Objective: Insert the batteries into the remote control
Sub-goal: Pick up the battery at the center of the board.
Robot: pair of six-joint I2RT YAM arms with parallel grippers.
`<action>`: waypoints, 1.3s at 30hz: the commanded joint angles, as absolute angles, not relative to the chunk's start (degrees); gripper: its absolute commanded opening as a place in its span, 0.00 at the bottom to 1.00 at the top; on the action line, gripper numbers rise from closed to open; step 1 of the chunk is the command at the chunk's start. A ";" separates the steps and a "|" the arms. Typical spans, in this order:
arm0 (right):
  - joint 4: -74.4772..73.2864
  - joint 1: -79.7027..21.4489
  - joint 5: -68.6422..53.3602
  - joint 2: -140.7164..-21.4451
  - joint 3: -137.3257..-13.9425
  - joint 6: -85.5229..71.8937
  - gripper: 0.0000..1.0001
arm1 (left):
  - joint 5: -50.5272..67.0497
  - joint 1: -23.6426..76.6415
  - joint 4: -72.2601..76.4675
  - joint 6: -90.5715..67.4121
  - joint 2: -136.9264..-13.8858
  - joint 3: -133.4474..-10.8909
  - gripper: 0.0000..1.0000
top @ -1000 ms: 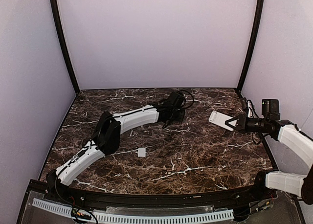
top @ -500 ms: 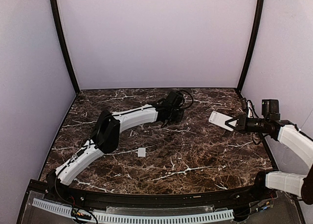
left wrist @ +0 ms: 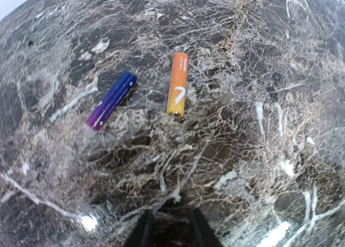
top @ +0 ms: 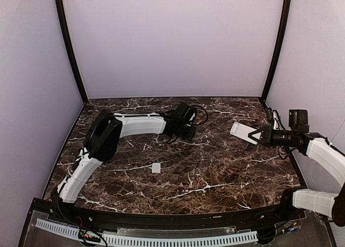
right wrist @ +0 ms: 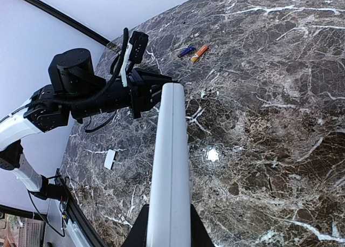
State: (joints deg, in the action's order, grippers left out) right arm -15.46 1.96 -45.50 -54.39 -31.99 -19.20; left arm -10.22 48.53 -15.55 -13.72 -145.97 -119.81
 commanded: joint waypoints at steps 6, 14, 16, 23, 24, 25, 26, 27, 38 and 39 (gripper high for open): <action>-13.55 2.37 -47.00 -53.89 -32.07 -19.72 0.00 | -1.91 47.54 -21.71 -11.50 -149.37 -122.08 0.50; -13.27 2.44 -47.06 -54.51 -32.29 -19.78 0.00 | -1.23 45.23 -28.61 -10.96 -159.46 -141.30 0.47; -13.25 2.38 -47.15 -54.62 -32.40 -19.85 0.00 | -1.82 44.83 -28.66 -11.54 -160.79 -143.47 0.45; -13.45 2.45 -46.95 -54.42 -32.60 -20.04 0.00 | -1.13 44.15 -25.79 -12.79 -163.89 -147.88 0.40; -13.45 2.38 -46.88 -54.46 -32.59 -20.04 0.00 | -0.87 44.15 -25.42 -12.81 -164.08 -148.37 0.40; -13.45 2.42 -46.83 -54.51 -32.55 -20.04 0.00 | -0.57 44.18 -24.61 -12.87 -164.42 -148.50 0.40; -13.50 2.40 -46.87 -54.64 -32.55 -19.96 0.00 | -0.30 44.20 -24.44 -12.94 -164.61 -148.86 0.39; -13.53 2.42 -46.78 -54.63 -32.59 -19.95 0.00 | -0.24 44.21 -24.41 -12.88 -164.95 -149.13 0.38; -13.92 2.49 -46.51 -55.05 -33.25 -19.70 0.00 | -1.22 44.62 -26.51 -11.07 -165.28 -150.05 0.25; -14.03 2.46 -46.44 -55.07 -33.30 -19.64 0.00 | -1.40 44.80 -26.79 -10.72 -165.14 -150.03 0.25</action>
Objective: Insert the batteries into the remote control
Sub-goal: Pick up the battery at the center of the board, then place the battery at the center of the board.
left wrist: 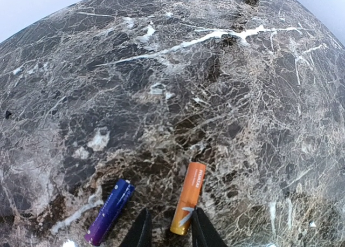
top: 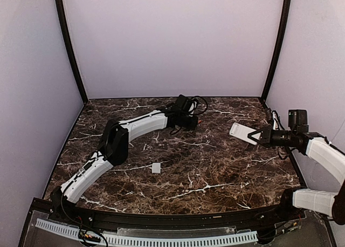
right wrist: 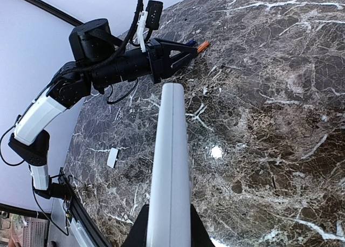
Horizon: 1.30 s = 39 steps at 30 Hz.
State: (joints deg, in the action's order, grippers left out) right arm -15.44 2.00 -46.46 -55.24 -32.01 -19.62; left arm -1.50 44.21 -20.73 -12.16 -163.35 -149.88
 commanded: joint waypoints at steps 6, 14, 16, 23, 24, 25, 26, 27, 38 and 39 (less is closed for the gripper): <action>-14.15 2.47 -46.30 -55.34 -33.35 -19.45 0.00 | -0.99 45.41 -28.58 -8.49 -164.80 -150.01 0.15; -14.50 2.48 -46.24 -55.28 -33.49 -19.34 0.00 | 1.62 45.60 -29.30 -7.17 -164.66 -149.87 0.11; -14.54 2.52 -46.23 -55.08 -33.44 -19.31 0.00 | 1.49 45.73 -29.65 -6.83 -164.51 -149.63 0.10; -14.90 2.53 -46.34 -54.43 -33.21 -19.16 0.00 | 1.06 45.88 -30.91 -7.26 -159.74 -141.75 0.04; -14.94 2.52 -46.32 -54.36 -33.17 -19.16 0.00 | 0.84 45.88 -31.00 -7.28 -158.89 -140.49 0.03; -14.94 2.51 -46.32 -54.27 -33.17 -19.16 0.00 | 0.73 45.92 -31.05 -7.25 -157.19 -138.26 0.02; -14.96 2.48 -46.32 -54.20 -33.15 -19.16 0.00 | 0.71 45.94 -31.17 -7.18 -156.29 -137.03 0.02; -15.01 2.53 -46.36 -54.20 -33.16 -19.16 0.00 | 0.66 45.96 -31.33 -7.14 -154.38 -134.39 0.01; -15.14 2.51 -47.01 -53.96 -33.04 -18.91 0.00 | -0.27 46.29 -28.99 -7.94 -128.99 -92.99 0.00; -15.12 2.49 -47.05 -54.02 -32.97 -18.85 0.00 | -0.20 46.53 -28.78 -7.97 -127.20 -90.13 0.00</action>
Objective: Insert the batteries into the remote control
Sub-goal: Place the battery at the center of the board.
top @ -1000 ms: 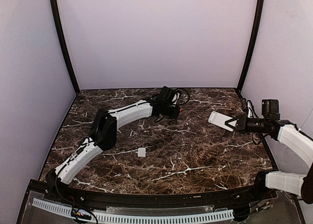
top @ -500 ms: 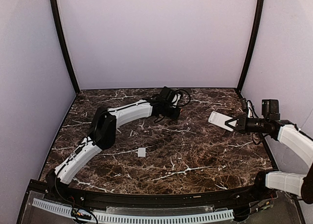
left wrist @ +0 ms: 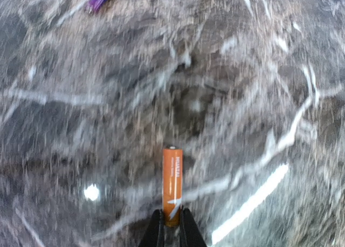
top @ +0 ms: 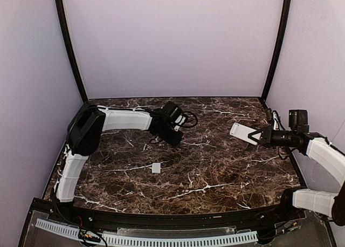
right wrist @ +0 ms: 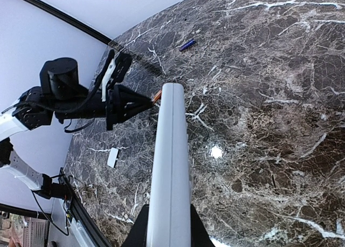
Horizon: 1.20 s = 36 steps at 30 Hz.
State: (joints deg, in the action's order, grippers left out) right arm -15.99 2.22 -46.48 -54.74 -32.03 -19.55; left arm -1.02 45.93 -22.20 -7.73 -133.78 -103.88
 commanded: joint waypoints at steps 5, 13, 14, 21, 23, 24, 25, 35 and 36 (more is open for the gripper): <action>-14.58 2.47 -47.69 -54.29 -32.60 -19.09 0.00 | -0.36 47.47 -29.72 -7.90 -116.04 -75.65 0.01; -13.87 2.55 -48.34 -54.52 -32.22 -19.51 0.00 | -1.72 47.55 -33.85 -7.24 -113.85 -75.05 0.05; -13.88 2.55 -48.30 -54.46 -32.18 -19.52 0.00 | -1.74 47.55 -34.50 -7.11 -114.20 -75.45 0.07; -13.56 2.47 -48.64 -54.54 -31.73 -19.51 0.00 | -4.45 47.53 -38.24 -5.93 -115.30 -80.33 0.24; -13.45 2.53 -48.73 -54.62 -31.50 -19.47 0.00 | -4.76 47.55 -38.95 -5.50 -115.44 -81.47 0.26; -13.43 2.47 -48.77 -54.59 -31.55 -19.48 0.00 | -4.93 47.50 -39.25 -5.24 -115.51 -82.11 0.28; -13.32 2.51 -48.87 -54.64 -31.43 -19.47 0.00 | -5.12 47.53 -39.52 -4.98 -115.58 -82.41 0.29; -12.66 2.46 -49.34 -54.97 -30.90 -19.51 0.00 | -3.58 47.74 -40.28 -3.67 -117.60 -87.90 0.43; -12.66 2.46 -49.45 -55.01 -30.89 -19.52 0.00 | -3.62 47.77 -40.40 -3.59 -117.82 -88.20 0.43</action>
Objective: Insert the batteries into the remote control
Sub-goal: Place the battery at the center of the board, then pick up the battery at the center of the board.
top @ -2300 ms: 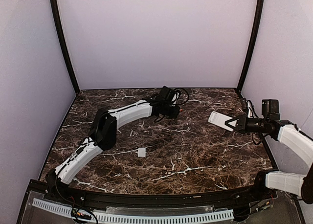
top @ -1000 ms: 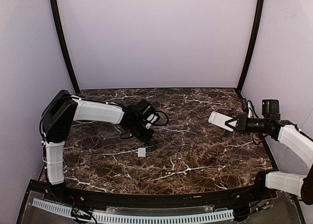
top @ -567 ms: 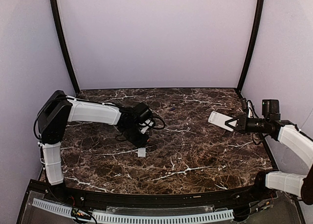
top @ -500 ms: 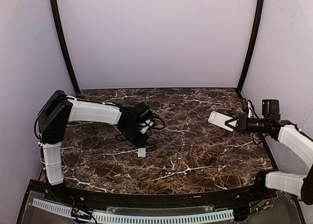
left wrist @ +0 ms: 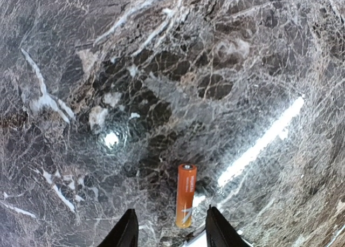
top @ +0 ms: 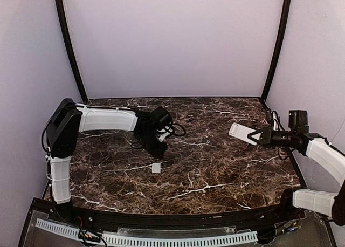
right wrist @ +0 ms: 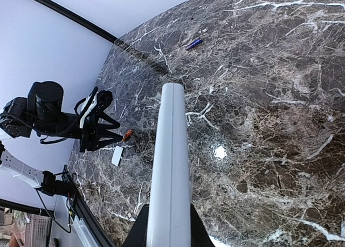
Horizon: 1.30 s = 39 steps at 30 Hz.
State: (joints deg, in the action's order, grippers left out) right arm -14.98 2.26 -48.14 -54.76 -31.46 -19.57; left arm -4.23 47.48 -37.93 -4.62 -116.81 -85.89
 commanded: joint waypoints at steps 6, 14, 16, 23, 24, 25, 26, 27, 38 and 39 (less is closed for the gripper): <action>-12.22 2.46 -50.16 -55.26 -30.47 -19.69 0.00 | -3.74 47.81 -42.03 -3.32 -119.83 -90.26 0.41; -11.27 2.38 -52.47 -57.03 -30.06 -19.88 0.00 | -4.58 48.23 -43.54 -3.00 -122.00 -91.85 0.25; -11.21 2.22 -52.84 -57.53 -30.10 -19.73 0.00 | -4.58 48.51 -44.00 -2.90 -122.63 -92.34 0.19; -10.50 0.38 -53.20 -59.75 -30.85 -19.86 0.00 | -5.07 48.82 -46.98 -4.62 -125.00 -95.10 0.01; -10.48 -0.70 -53.07 -60.13 -31.12 -19.86 0.00 | -5.00 48.79 -47.69 -5.97 -124.99 -95.74 0.01; -10.38 -2.04 -52.89 -60.58 -31.43 -19.86 0.00 | -4.57 48.74 -47.97 -6.67 -124.83 -96.03 0.01; -10.33 -2.83 -52.76 -60.96 -31.77 -19.82 0.00 | -4.17 48.59 -48.03 -8.24 -124.64 -96.54 0.00; -10.29 -3.61 -52.67 -61.40 -32.14 -19.90 0.00 | -3.28 48.47 -47.88 -9.26 -123.82 -96.65 0.00; -5.00 -12.20 -54.14 -66.93 -35.10 -22.68 0.00 | 14.00 45.67 -16.53 -29.74 -101.76 -75.64 0.00; -3.66 -13.04 -54.92 -67.26 -35.08 -23.81 0.00 | 15.88 45.20 -13.38 -33.17 -99.86 -73.51 0.00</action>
State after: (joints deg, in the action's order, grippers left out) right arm -9.80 -10.31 -52.10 -66.06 -33.58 -20.69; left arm 6.57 47.03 -27.94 -21.41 -108.42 -79.18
